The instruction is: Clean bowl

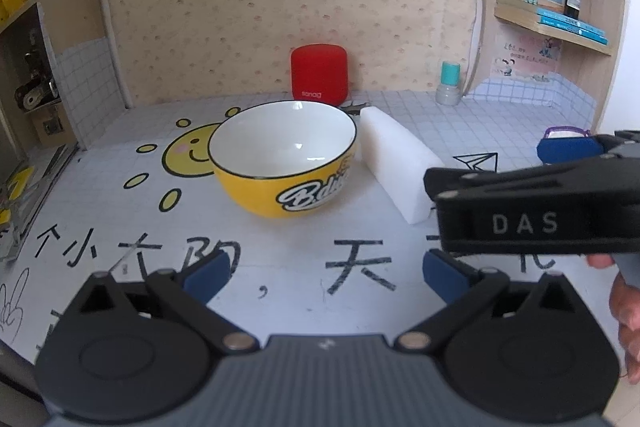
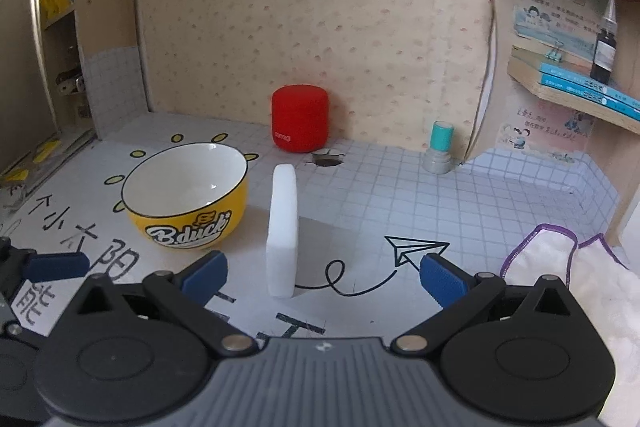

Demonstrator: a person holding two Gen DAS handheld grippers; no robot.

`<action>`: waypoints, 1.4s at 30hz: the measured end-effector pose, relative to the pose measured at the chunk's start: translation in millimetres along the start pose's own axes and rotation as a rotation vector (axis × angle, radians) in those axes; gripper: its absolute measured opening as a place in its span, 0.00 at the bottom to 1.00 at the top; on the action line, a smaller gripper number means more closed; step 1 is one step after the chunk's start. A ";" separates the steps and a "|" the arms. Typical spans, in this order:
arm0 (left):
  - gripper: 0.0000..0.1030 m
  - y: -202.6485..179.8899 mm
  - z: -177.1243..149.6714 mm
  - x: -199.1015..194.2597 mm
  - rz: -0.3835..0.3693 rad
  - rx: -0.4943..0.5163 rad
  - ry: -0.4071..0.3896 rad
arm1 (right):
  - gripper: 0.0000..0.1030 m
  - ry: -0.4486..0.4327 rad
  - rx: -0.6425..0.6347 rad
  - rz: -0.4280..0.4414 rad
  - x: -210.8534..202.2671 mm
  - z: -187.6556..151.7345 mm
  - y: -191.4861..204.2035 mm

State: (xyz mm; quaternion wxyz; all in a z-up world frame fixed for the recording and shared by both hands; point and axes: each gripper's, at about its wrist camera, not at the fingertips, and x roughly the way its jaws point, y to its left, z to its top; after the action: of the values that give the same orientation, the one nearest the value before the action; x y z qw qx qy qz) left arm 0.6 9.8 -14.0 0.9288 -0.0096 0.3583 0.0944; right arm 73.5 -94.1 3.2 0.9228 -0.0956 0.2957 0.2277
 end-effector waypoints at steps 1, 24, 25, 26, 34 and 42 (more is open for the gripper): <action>1.00 -0.5 -0.2 -0.4 0.003 0.001 0.000 | 1.00 0.003 -0.010 0.003 0.3 0.8 1.2; 1.00 -6.2 -0.3 3.9 -0.004 -0.001 0.015 | 1.00 -0.011 0.036 -0.008 1.5 1.5 -12.1; 1.00 -6.4 -0.6 3.8 -0.003 0.000 0.013 | 1.00 -0.010 0.037 -0.007 1.4 1.1 -11.8; 1.00 -6.6 -0.9 3.6 -0.002 0.000 0.012 | 1.00 -0.011 0.037 -0.005 1.4 0.9 -11.2; 1.00 -6.7 -1.0 2.8 0.008 0.003 0.006 | 1.00 -0.015 0.023 0.006 1.1 0.8 -7.6; 1.00 -8.1 -0.9 2.8 -0.001 0.012 0.009 | 1.00 -0.017 0.025 0.006 1.8 1.0 -7.8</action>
State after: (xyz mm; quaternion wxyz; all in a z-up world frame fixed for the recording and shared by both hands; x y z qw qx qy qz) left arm 3.6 2.3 -16.9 0.9273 -0.0048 0.3629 0.0917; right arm 79.0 -100.0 3.2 0.9258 -0.0812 0.2908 0.2277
